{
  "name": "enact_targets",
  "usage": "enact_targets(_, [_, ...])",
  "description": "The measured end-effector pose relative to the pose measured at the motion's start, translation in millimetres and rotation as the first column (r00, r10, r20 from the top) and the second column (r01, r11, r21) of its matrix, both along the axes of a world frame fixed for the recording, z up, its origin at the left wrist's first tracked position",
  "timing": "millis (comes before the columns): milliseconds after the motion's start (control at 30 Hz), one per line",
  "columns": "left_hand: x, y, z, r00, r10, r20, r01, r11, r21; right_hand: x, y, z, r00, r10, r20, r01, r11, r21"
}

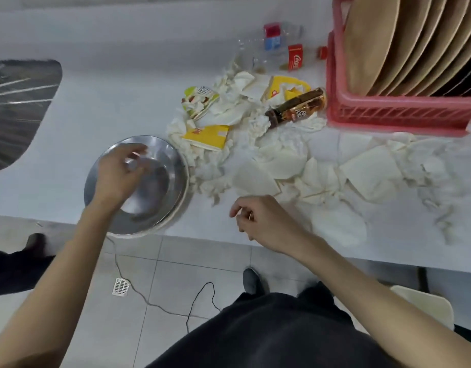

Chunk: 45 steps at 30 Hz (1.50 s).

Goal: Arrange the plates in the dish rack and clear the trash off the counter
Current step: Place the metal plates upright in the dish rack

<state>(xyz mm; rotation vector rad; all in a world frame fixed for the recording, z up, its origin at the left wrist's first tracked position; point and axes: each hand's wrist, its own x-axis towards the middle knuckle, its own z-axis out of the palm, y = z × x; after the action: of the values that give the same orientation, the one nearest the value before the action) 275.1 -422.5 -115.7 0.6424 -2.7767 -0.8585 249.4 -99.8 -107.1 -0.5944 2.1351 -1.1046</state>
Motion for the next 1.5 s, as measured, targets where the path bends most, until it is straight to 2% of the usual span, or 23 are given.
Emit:
enact_targets(133, [-15.3,-73.7,-14.2,0.985,0.041,0.166,-0.012,0.985,-0.173,4.5,-26.6,-2.4,1.000,0.000,0.010,-0.001,0.999,0.035])
enact_targets(233, [-22.7,-98.6,-26.6,0.965,0.055,0.258,-0.011,0.985,-0.171,4.5,-33.5,-3.7,1.000,-0.021,0.010,0.020,0.997,0.071])
enact_targets(333, [-28.3,-108.3,-31.5,0.974,0.024,0.224,-0.005,0.996,-0.085,2.7,-36.8,-3.4,0.999,-0.035,0.016,0.034,0.994,0.102])
enact_targets(600, [-35.5,-119.1,-17.7,0.997,-0.062,0.040,0.067,0.985,-0.157,0.8,-44.9,8.0,0.997,-0.054,0.049,0.051,0.997,0.060])
enact_targets(667, [-36.9,-118.5,-2.5,0.996,-0.083,-0.016,0.079,0.986,-0.147,-0.2,-45.9,8.9,0.998,-0.056,0.042,0.054,0.997,0.061])
enact_targets(800, [-47.7,-113.1,32.4,0.985,-0.169,-0.035,0.166,0.982,-0.091,-6.1,-44.4,15.3,0.997,-0.056,0.051,0.053,0.997,0.060])
enact_targets(933, [-59.8,-94.0,60.8,0.952,-0.298,-0.063,0.297,0.954,-0.026,-13.1,-38.4,20.2,0.994,-0.101,0.044,0.100,0.995,0.028])
enact_targets(1133, [-80.8,-35.2,90.9,0.873,-0.464,-0.148,0.482,0.866,0.133,-17.5,-25.8,20.2,0.979,-0.204,0.031,0.204,0.979,-0.007])
enact_targets(1500, [-115.0,123.7,108.9,0.831,-0.513,-0.216,0.554,0.800,0.232,-21.6,95.6,16.1,0.896,-0.427,0.120,0.436,0.898,-0.057])
